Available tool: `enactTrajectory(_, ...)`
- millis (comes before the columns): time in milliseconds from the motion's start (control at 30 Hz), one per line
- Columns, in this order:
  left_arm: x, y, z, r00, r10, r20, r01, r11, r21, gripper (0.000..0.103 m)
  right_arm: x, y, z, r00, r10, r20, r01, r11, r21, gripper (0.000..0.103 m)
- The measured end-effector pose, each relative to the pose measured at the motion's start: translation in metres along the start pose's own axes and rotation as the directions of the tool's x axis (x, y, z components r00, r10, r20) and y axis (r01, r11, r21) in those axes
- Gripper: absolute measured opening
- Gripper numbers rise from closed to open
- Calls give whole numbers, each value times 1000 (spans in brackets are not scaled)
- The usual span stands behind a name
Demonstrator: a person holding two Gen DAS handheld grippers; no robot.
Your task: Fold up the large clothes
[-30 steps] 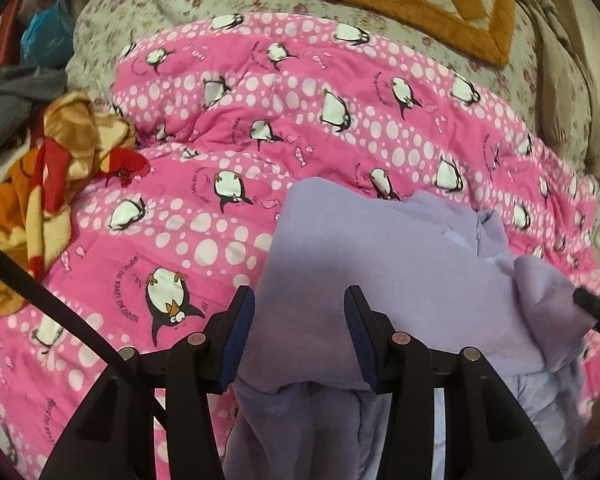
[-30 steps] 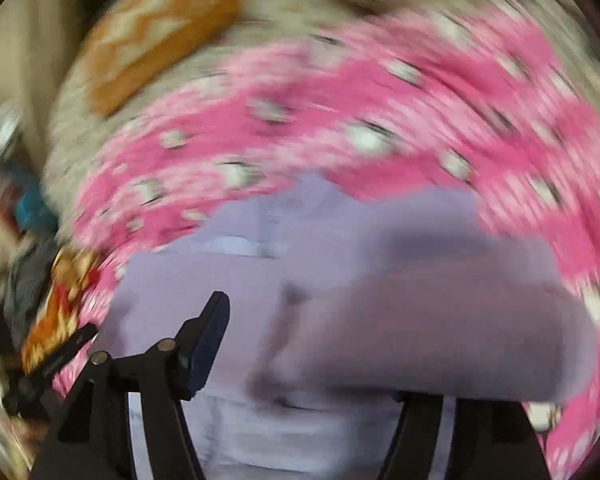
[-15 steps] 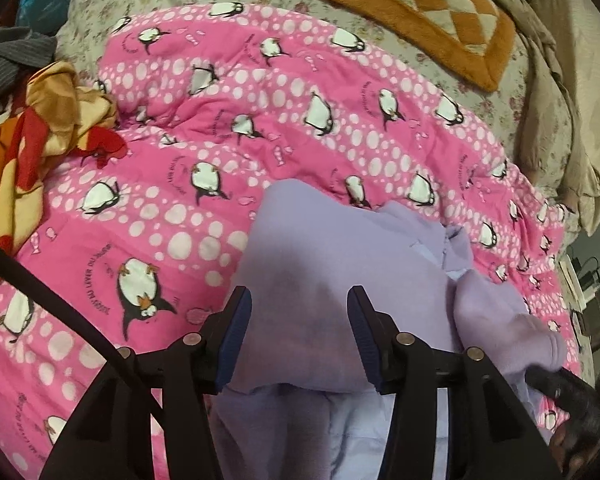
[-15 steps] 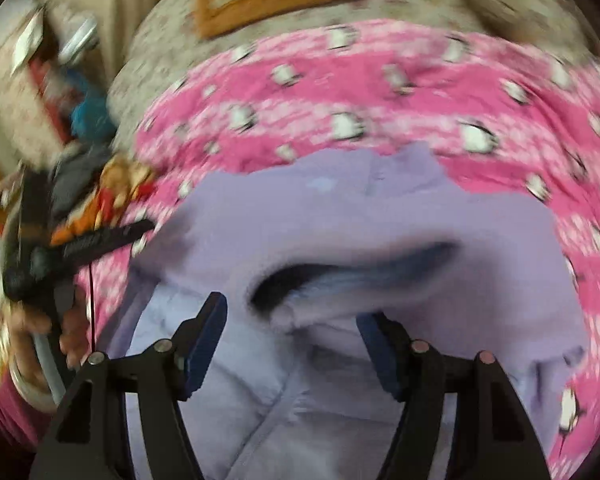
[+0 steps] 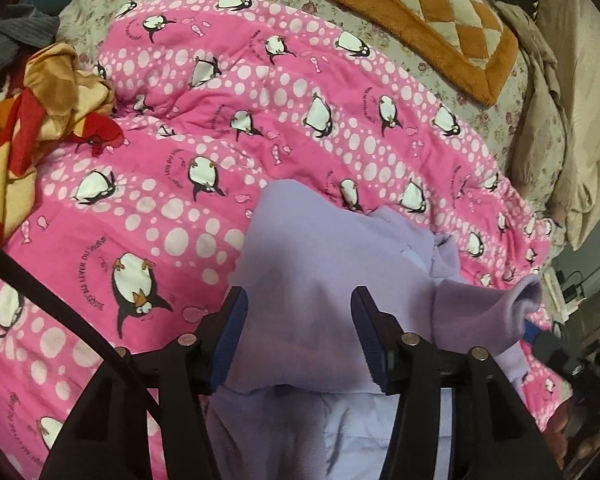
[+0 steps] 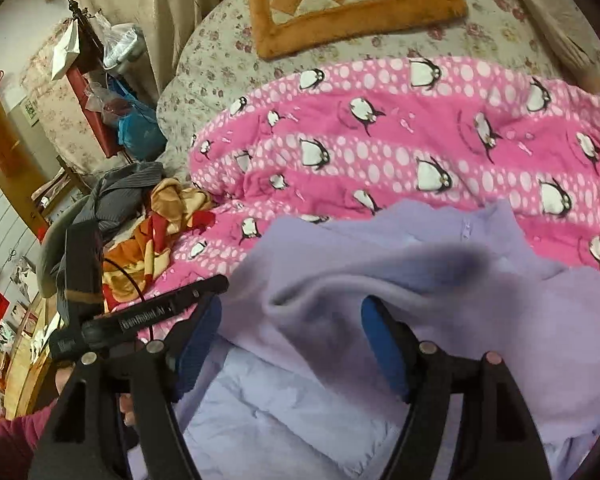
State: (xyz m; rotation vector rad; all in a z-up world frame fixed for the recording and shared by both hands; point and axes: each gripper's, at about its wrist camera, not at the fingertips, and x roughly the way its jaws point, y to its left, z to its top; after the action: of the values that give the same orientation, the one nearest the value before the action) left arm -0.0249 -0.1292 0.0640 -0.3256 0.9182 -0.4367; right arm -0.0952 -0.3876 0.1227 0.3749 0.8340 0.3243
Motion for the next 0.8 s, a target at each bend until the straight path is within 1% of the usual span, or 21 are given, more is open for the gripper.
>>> enactTrajectory(133,-3,-10,-1,999,-35,1,34,999,22,27,-23,-25,-18,1000,-26,-11,27,995,92,76)
enactTrajectory(167,-5,-15,-2,999,-48,6,48,998,39,29,-29,-32,-22,1000,-29,-7,30,994,107,78)
enactTrajectory(267,-7,-29,-7,997,-77,6,76,993,87,32,-46,-49,-36,994,-108,10,105,983,151,79)
enactTrajectory(333,-4,-38,-11,996,-89,-5,89,989,121,36,-54,-61,-46,992,-121,17,116,973,202,79)
enactTrajectory(433,6,-46,-17,998,-61,-27,65,986,151,36,-62,-77,-55,990,-136,22,126,957,261,79)
enactTrajectory(500,16,-51,-20,998,-31,-56,40,985,170,36,-68,-84,-60,988,-150,38,133,948,289,79)
enactTrajectory(567,25,-57,-20,997,8,-72,5,983,181,36,-74,-92,-64,987,-148,59,122,938,325,79)
enactTrajectory(633,32,-62,-21,996,11,-86,5,982,188,36,-78,-100,-68,986,-147,75,112,929,353,79)
enactTrajectory(667,36,-66,-22,995,6,-95,13,980,199,34,-79,-104,-69,985,-156,80,117,925,362,79)
enactTrajectory(700,42,-74,-24,994,10,-109,14,975,222,28,-81,-109,-70,980,-179,86,135,918,372,79)
enactTrajectory(733,47,-78,-25,993,22,-120,8,971,240,5,-83,-113,-70,975,-203,91,155,913,377,79)
enactTrajectory(767,53,-86,-25,989,61,-134,-22,961,276,0,-86,-117,-71,967,-237,97,184,905,382,79)
enactTrajectory(800,56,-92,-24,987,100,-129,-57,952,301,0,-88,-122,-72,956,-274,100,216,896,388,79)
